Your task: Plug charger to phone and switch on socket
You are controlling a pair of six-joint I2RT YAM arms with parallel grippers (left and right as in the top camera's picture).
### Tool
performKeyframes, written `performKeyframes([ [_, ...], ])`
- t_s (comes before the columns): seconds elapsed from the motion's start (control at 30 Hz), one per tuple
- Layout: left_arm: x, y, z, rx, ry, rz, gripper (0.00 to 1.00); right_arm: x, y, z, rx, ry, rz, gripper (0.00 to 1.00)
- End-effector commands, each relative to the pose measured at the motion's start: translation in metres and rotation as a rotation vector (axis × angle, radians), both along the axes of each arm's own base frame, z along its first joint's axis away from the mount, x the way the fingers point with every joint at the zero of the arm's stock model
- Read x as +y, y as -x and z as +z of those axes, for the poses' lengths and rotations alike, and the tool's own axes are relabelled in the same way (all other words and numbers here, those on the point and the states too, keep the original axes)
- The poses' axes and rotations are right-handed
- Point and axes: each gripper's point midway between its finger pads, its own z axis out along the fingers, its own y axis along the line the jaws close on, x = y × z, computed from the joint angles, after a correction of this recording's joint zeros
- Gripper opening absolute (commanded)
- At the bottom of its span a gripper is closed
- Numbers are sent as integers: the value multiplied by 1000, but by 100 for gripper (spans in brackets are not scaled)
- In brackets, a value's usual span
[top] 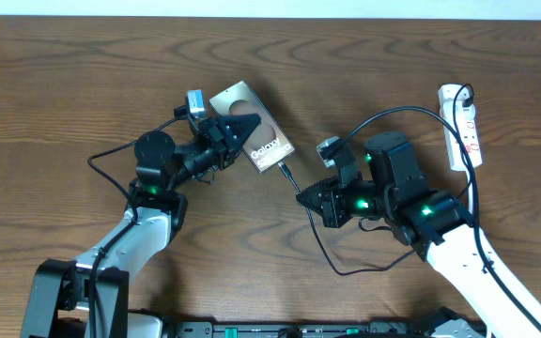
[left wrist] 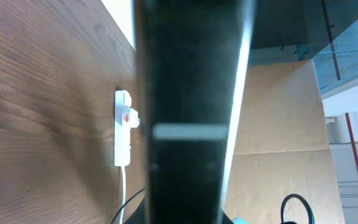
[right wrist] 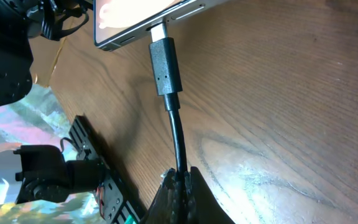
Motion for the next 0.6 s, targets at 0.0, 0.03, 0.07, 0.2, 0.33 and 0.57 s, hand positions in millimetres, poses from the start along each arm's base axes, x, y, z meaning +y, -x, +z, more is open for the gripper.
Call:
performKeyframes([
  [0.0, -3, -1, 16, -61, 2, -15, 8, 3, -1, 3, -16, -1, 12, 1],
  [0.03, -3, -1, 16, -61, 2, -14, 8, 3, -1, 3, -15, 0, 12, 1],
  [0.07, -3, -1, 16, -61, 2, -14, 8, 3, -1, 3, -15, 0, 12, 1],
  [0.2, -3, -1, 16, -61, 1, -15, 7, 5, 0, 4, -17, -7, 19, 1],
  [0.33, -3, 0, 16, -61, 1, -15, 8, 12, 4, 7, -33, -15, 43, 1],
  [0.57, -4, 1, 16, -61, 1, -27, 8, 15, 3, 7, -55, -5, 44, 1],
])
